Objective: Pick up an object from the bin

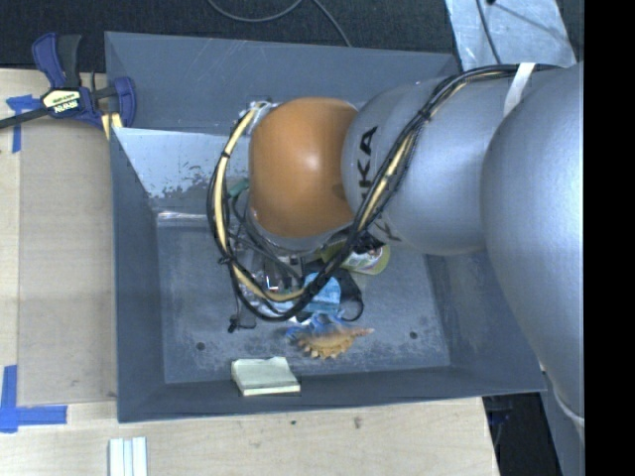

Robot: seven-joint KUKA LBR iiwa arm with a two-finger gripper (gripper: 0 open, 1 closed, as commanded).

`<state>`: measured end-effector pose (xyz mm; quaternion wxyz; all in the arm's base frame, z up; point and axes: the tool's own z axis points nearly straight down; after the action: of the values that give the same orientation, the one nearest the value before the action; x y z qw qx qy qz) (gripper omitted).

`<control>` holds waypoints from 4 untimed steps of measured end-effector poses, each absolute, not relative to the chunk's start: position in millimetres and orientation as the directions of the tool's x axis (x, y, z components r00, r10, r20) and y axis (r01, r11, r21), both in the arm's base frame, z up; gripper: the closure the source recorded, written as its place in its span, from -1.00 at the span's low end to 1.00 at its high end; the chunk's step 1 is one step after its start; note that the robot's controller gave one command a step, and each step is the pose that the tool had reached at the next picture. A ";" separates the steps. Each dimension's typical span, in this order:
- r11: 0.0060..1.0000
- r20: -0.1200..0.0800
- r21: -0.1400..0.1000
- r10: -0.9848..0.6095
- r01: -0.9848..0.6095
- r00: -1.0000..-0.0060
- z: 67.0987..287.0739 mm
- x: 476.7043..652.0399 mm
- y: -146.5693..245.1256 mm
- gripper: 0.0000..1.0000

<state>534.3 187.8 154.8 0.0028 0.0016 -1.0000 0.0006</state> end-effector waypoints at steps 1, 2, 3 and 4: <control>1.000 -0.002 0.001 0.000 0.000 -1.000 159.4 536.3 187.3 -1.00; 1.000 -0.009 0.005 0.022 0.022 -1.000 125.1 533.5 167.2 -1.00; 0.999 0.001 0.000 -0.041 -0.041 -0.999 84.9 563.3 145.7 -1.00; 0.995 -0.010 0.003 -0.100 -0.100 -0.995 86.5 574.3 112.4 -1.00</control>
Offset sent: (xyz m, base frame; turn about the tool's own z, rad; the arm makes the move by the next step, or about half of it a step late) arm -0.0082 -0.0464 -0.0719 0.0537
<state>574.3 112.4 86.5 -0.0048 0.0502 -0.9987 -0.0016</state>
